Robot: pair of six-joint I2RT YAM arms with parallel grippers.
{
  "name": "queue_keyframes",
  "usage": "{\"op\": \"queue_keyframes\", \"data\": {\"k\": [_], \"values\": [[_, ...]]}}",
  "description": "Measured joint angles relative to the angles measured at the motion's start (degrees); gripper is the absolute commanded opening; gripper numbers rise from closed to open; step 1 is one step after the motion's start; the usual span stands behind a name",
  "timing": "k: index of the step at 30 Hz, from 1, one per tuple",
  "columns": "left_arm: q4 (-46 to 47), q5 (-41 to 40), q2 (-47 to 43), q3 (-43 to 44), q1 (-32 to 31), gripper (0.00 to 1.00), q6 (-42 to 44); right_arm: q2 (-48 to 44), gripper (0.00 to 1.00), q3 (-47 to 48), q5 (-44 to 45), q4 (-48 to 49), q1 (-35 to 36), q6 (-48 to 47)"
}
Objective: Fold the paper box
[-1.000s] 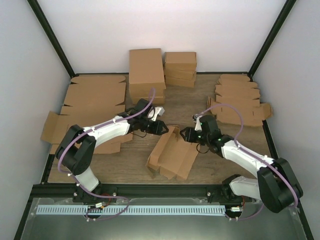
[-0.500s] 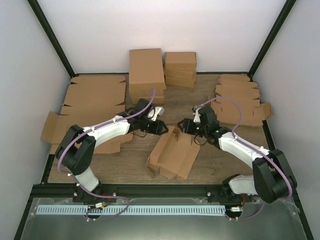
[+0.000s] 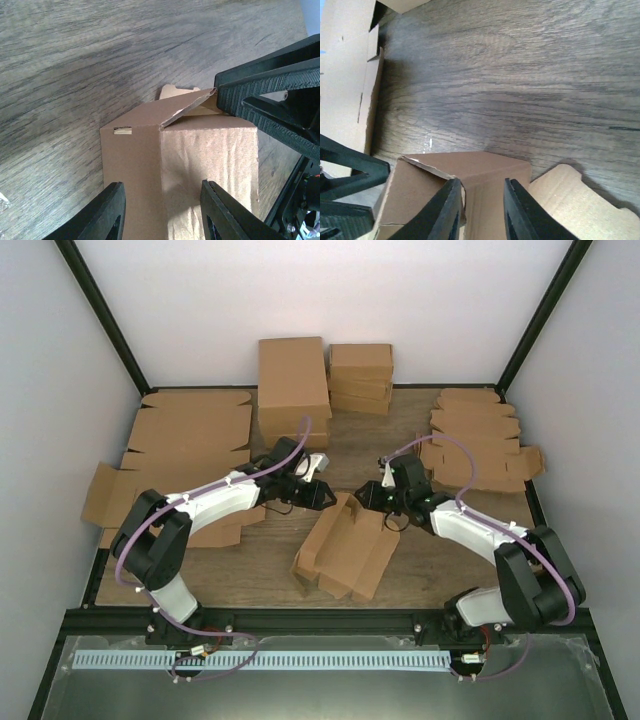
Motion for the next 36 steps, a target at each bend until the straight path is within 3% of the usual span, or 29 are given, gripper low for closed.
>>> {"op": "queue_keyframes", "data": {"k": [7, 16, 19, 24, 32, 36], "values": [[0.02, 0.13, 0.96, 0.00, 0.00, 0.44, -0.02, -0.17, 0.20, -0.26, -0.72, 0.02, 1.01, 0.02], [0.00, 0.13, 1.05, 0.00, 0.00, 0.44, -0.07, -0.59, 0.30, -1.07, -0.83, -0.42, 1.57, -0.24], [0.04, 0.17, 1.05, 0.00, -0.02, 0.44, -0.15, -2.29, 0.40, -1.07, -0.37, -1.14, 1.57, -0.50], [0.04, 0.20, 1.05, 0.00, -0.35, 0.44, -0.26, -6.32, 0.42, -1.16, 0.31, -1.88, 1.36, -2.21], [0.04, 0.17, 1.05, 0.00, -0.61, 0.44, -0.26, -7.52, 0.44, -0.39, -5.11, -2.89, -5.62, -5.62], [0.02, 0.20, 1.05, 0.00, -0.68, 0.44, -0.26, -1.75, 0.40, 5.29, -7.10, -4.44, -8.02, -7.30]]}}
